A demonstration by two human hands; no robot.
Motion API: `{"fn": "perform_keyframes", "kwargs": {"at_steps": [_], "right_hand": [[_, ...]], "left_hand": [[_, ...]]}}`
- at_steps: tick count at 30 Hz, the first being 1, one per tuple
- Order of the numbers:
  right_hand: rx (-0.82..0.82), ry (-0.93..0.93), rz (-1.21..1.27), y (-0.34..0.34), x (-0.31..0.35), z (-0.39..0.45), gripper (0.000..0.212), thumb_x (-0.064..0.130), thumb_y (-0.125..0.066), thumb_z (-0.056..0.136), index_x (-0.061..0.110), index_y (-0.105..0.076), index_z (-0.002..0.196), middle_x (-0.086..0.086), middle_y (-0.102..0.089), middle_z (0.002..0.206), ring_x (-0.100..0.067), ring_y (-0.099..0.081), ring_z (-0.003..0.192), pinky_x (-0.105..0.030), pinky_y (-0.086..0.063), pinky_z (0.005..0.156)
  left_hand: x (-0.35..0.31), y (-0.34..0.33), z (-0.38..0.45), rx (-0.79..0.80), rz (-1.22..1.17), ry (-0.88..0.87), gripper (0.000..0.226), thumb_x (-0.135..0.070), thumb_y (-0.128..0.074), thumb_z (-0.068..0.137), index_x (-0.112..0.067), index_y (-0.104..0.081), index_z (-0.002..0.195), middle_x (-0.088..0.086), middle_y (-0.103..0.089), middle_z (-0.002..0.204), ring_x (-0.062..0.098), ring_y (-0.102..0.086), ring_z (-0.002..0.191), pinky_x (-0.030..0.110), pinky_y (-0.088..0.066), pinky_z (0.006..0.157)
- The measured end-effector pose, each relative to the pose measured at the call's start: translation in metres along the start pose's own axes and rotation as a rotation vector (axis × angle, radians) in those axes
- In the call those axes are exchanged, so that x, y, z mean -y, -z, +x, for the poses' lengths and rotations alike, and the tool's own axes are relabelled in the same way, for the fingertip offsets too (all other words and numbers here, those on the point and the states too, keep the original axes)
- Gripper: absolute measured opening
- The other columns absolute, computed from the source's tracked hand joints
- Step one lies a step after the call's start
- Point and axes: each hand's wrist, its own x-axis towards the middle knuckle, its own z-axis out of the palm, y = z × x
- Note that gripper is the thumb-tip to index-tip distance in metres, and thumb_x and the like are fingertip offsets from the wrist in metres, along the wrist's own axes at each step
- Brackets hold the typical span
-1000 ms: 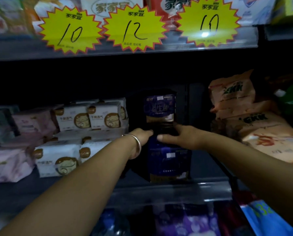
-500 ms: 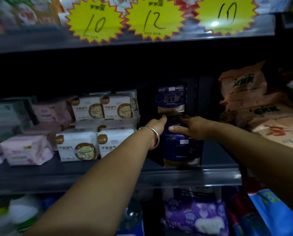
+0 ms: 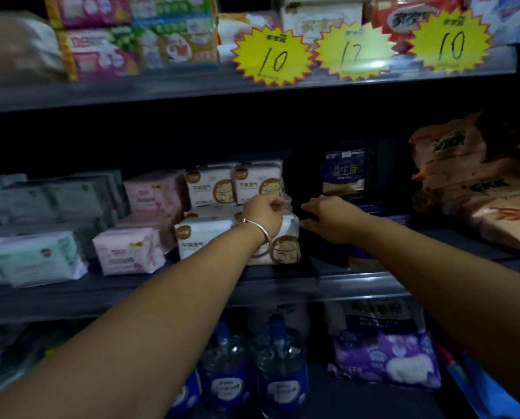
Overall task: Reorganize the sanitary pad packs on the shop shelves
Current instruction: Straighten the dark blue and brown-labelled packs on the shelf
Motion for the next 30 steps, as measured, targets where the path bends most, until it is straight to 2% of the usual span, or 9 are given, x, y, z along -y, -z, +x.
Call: {"fn": "perform_keyframes", "kwargs": {"at_steps": [3,5,6,10,13,20,24,27,30], "right_hand": [[-0.010,-0.003,0.015,-0.006,0.015,0.001,0.045,0.035,-0.042,0.099,0.007,-0.047,0.134,-0.016,-0.046,0.138,-0.031,-0.044,0.126,-0.036,-0.038,0.102],[-0.025,-0.016,0.056,-0.011,0.022,0.004,0.045,0.035,-0.043,0.098,0.007,-0.048,0.133,-0.015,-0.048,0.135,-0.030,-0.047,0.121,-0.033,-0.039,0.096],[-0.028,-0.018,0.074,-0.013,0.025,0.005,0.048,0.036,-0.045,0.097,0.009,-0.045,0.137,-0.014,-0.046,0.138,-0.030,-0.046,0.123,-0.033,-0.039,0.097],[0.066,-0.009,0.037,-0.021,0.039,0.022,0.077,0.038,-0.061,0.088,0.020,-0.019,0.150,-0.012,-0.024,0.153,-0.033,-0.033,0.135,-0.040,-0.033,0.110],[0.056,-0.037,0.005,-0.029,0.050,0.046,0.086,0.035,-0.068,0.084,0.028,-0.013,0.150,-0.010,-0.025,0.152,-0.035,-0.036,0.132,-0.042,-0.035,0.108],[0.091,-0.042,-0.184,-0.055,0.064,0.080,0.070,0.018,-0.057,0.090,0.037,-0.021,0.147,-0.010,-0.035,0.146,-0.032,-0.037,0.131,-0.044,-0.040,0.105],[0.069,-0.034,-0.188,-0.057,0.068,0.086,0.067,0.015,-0.057,0.090,0.036,-0.026,0.146,-0.009,-0.039,0.144,-0.030,-0.043,0.128,-0.042,-0.043,0.102],[0.038,-0.034,-0.188,-0.062,0.072,0.088,0.063,0.017,-0.052,0.092,0.037,-0.026,0.145,-0.007,-0.040,0.142,-0.028,-0.044,0.126,-0.042,-0.045,0.100],[0.094,-0.027,-0.081,-0.047,0.074,0.083,0.061,0.025,-0.054,0.092,0.034,-0.028,0.146,-0.005,-0.034,0.148,-0.025,-0.037,0.132,-0.032,-0.034,0.107]], "left_hand": [[0.010,0.025,-0.005,-0.059,0.027,0.006,0.036,0.003,-0.050,0.089,-0.005,-0.058,0.123,0.014,-0.060,0.123,0.030,-0.057,0.114,0.032,-0.046,0.099],[0.017,0.037,-0.008,-0.084,0.072,0.013,0.038,0.004,-0.050,0.089,-0.005,-0.056,0.125,0.013,-0.058,0.126,0.027,-0.055,0.116,0.023,-0.043,0.092],[0.021,0.043,-0.008,-0.097,0.100,0.015,0.039,0.004,-0.050,0.089,-0.005,-0.055,0.126,0.013,-0.057,0.128,0.025,-0.054,0.117,0.022,-0.042,0.092],[0.045,0.073,0.005,-0.145,0.279,0.069,0.045,-0.002,-0.048,0.088,-0.009,-0.050,0.133,0.012,-0.049,0.137,0.030,-0.047,0.125,0.031,-0.039,0.105],[0.067,0.090,0.014,-0.052,0.519,0.174,0.053,-0.011,-0.049,0.087,-0.016,-0.040,0.139,0.013,-0.043,0.139,0.035,-0.044,0.123,0.039,-0.040,0.103],[0.093,0.095,0.034,0.186,0.605,0.080,0.050,-0.006,-0.057,0.085,-0.014,-0.050,0.134,0.013,-0.048,0.136,0.030,-0.047,0.123,0.028,-0.041,0.101],[0.099,0.097,0.042,0.195,0.552,0.047,0.048,-0.002,-0.059,0.085,-0.017,-0.054,0.130,0.008,-0.050,0.136,0.027,-0.048,0.123,0.024,-0.040,0.100],[0.098,0.098,0.052,0.216,0.507,0.068,0.041,0.000,-0.051,0.086,-0.013,-0.059,0.124,0.008,-0.053,0.132,0.027,-0.051,0.119,0.029,-0.045,0.100],[0.098,0.100,0.066,0.186,0.485,0.109,0.034,-0.009,-0.046,0.089,-0.009,-0.062,0.118,0.010,-0.059,0.124,0.027,-0.056,0.111,0.033,-0.048,0.097]]}}
